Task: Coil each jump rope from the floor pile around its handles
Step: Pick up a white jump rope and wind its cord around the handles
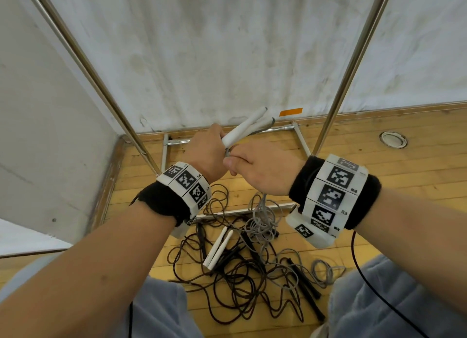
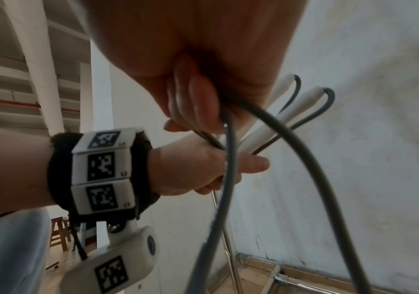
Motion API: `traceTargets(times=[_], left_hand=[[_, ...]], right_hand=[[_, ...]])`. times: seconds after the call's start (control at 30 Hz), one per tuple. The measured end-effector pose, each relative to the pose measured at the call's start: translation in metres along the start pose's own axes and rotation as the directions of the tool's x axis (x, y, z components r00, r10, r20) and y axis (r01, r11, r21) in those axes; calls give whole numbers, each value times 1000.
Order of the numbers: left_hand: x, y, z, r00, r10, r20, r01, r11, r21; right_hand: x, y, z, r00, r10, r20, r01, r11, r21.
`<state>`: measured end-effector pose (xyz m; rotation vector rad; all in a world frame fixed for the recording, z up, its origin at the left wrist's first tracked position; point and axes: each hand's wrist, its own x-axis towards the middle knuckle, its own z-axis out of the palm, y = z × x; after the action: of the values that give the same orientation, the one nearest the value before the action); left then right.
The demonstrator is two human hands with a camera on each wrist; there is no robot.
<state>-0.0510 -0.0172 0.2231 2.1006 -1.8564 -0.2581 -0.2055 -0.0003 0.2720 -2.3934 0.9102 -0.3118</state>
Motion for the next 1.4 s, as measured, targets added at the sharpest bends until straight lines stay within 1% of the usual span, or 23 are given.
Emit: traceTargets(times=[0.07,0.13,0.2,0.27,0.3,0.37,0.47,0.57,0.63,0.73,0.8,0.87,0.93,1.0,1.07,1.13,1.2,1.27,1.33,1.37,1.4], left_hand=[[1,-1,2,999,-19,32,18,999,43],[2,-2,5,998,-33,46,30,998,56],[3,-5,6,998,-53,35,52,997,49],[8,-11,1,996,-91,-8,91,996,23],[12,-14,-2,993,-117,-35,117,993,7],[17,-21,-9,985,-156,-73,157,988,-4],[12,-22,-8,990,-133,-56,137,988,69],[-1,-13,8,998,-51,36,45,989,138],[-6,-5,14,995,-1,100,-16,984,175],[-11,3,17,988,49,146,-80,973,218],[-13,6,17,983,58,173,-95,972,217],[-16,8,17,980,64,191,-104,973,207],[-19,10,15,974,98,204,-137,972,189],[-20,11,11,965,161,209,-194,969,150],[-21,12,6,951,221,215,-242,967,78],[-23,15,-1,937,280,211,-287,958,2],[-25,17,-6,933,316,173,-303,948,-96],[-27,20,-13,941,305,145,-266,934,-239],[-29,23,-18,958,262,118,-200,902,-382],[-29,24,-21,967,232,104,-163,881,-444],[-30,24,-24,975,207,88,-137,857,-497]], right_hand=[[-1,1,-2,1000,-25,-14,24,998,-55],[-2,6,-5,1000,-4,-30,3,999,-43],[-4,14,-11,998,60,0,-60,994,91],[-7,21,-17,989,132,68,-146,952,270],[-8,24,-19,984,156,85,-175,930,324],[-8,25,-20,982,169,80,-186,920,345],[-5,21,-17,993,114,27,-117,943,313],[-2,16,-13,996,30,-83,-12,977,212],[0,15,-12,988,-11,-152,30,992,122],[2,19,-13,975,-53,-218,57,998,13],[4,25,-18,972,-71,-225,59,996,-61],[6,35,-24,974,-63,-218,33,990,-135],[9,47,-32,972,-32,-235,-14,981,-194],[11,58,-39,962,18,-271,-77,975,-207],[13,66,-45,949,100,-298,-147,979,-141],[14,72,-49,938,201,-283,-208,978,8],[14,75,-52,939,274,-209,-238,954,184],[13,77,-52,943,303,-138,-256,924,283],[14,79,-49,943,315,-105,-281,925,256],[15,76,-45,944,314,-106,-284,931,228],[16,73,-41,943,311,-117,-276,930,244]])
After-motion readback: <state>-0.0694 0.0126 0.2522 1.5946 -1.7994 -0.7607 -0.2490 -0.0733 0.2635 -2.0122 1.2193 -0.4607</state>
